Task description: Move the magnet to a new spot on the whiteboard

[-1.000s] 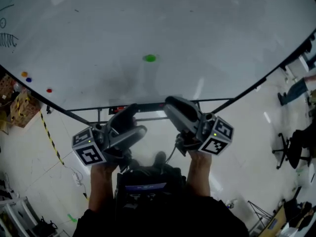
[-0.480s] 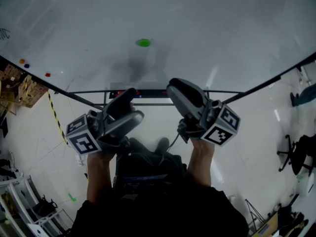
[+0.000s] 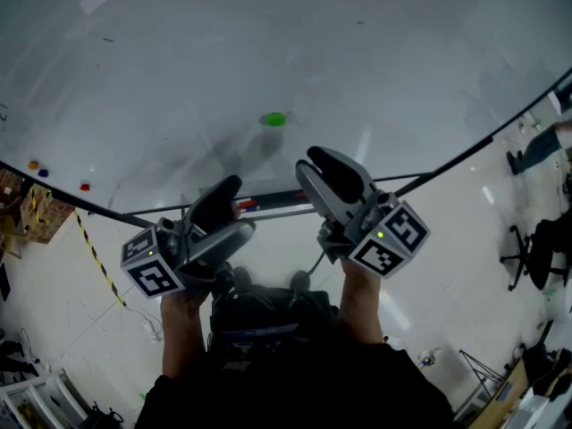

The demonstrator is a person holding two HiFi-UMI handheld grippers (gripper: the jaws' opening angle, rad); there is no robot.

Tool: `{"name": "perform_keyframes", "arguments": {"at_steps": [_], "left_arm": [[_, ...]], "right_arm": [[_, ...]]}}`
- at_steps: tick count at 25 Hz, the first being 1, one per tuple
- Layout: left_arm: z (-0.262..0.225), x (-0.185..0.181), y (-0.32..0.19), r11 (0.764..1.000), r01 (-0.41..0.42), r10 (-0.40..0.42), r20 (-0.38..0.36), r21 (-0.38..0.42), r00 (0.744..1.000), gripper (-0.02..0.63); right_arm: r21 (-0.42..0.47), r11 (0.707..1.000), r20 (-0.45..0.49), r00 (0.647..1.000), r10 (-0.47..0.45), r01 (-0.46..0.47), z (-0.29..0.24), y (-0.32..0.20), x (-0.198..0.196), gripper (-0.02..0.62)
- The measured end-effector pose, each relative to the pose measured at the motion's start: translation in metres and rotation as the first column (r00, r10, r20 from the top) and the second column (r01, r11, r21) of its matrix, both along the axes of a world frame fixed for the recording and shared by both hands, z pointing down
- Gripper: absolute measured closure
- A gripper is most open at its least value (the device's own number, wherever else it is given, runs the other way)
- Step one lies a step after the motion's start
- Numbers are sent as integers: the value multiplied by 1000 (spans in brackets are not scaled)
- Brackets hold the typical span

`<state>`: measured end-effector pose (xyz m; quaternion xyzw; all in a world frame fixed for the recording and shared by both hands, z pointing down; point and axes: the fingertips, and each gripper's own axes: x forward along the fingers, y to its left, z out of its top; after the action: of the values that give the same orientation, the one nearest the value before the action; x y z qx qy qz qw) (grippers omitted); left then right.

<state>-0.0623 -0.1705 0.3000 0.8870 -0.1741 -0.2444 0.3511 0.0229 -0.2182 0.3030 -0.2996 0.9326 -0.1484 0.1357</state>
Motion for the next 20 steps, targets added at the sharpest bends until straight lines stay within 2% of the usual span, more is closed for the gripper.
{"name": "perform_keyframes", "arguments": {"at_steps": [2,4,9,13,17,20], "left_arm": [[-2,-8,-4,1000,-21,21,-3,8,1000,163],[-3,-15,-8,999,-42,42,-6,14,999,163],[1,-30,-13,996,-84,84,-11,9,996,163],[3,-42,-13,995,-96,96,-7,7,995,163],[4,-53,-13,996,-90,90,2,6,996,163],[3,-60,-13,996,-89,89,7,10,996,163]], "right_arm": [[33,994,-80,991,105,-102,-1,-8,-3,461],[74,979,-152,968,202,-192,-2,-14,-5,454],[183,913,-281,871,403,-363,-4,-27,-17,438],[263,857,-336,790,512,-443,-4,-39,-25,437],[332,806,-374,716,590,-491,-6,-46,-29,420],[377,769,-417,647,638,-516,-4,-53,-34,420]]}}
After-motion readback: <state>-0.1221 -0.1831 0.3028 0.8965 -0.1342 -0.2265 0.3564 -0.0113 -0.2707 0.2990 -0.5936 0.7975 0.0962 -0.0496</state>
